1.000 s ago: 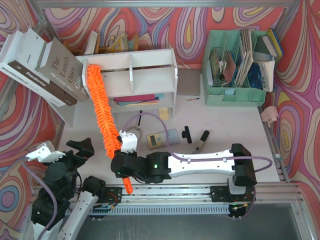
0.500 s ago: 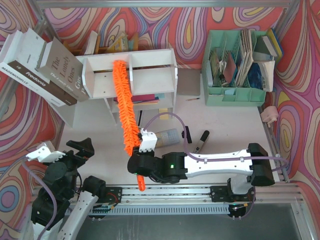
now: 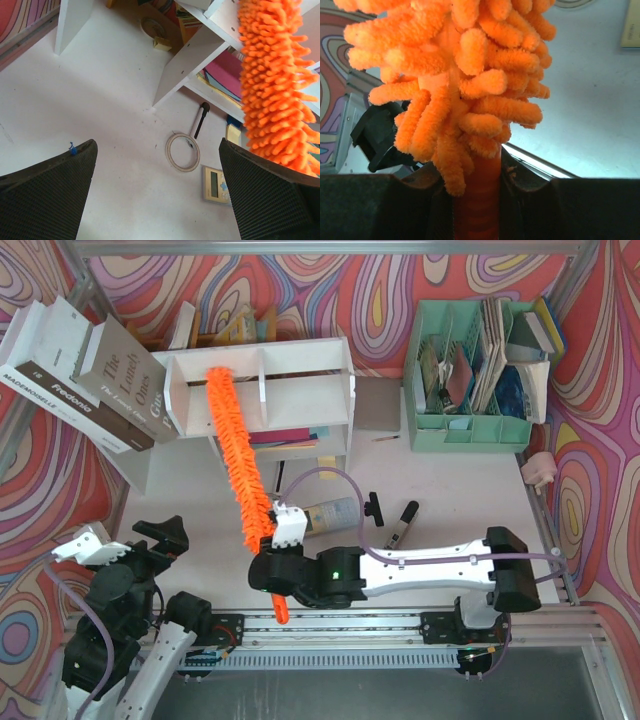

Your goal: Dust the bookshelf with a duster

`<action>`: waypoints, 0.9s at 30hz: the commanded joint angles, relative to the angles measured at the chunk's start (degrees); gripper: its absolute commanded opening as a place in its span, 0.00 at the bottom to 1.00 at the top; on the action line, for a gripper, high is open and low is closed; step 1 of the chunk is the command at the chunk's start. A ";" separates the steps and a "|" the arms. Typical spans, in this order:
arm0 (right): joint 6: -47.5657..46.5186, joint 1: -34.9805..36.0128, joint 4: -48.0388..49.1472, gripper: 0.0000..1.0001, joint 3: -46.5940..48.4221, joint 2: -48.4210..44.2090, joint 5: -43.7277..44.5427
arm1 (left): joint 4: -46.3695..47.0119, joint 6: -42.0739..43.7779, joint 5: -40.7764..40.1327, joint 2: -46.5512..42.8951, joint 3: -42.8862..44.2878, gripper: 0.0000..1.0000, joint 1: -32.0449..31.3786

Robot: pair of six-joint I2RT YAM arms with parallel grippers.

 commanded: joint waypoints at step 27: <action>-0.34 -0.13 0.57 0.00 1.41 -2.17 4.85 | 0.19 -0.50 -0.45 -0.52 -0.84 0.98 -0.29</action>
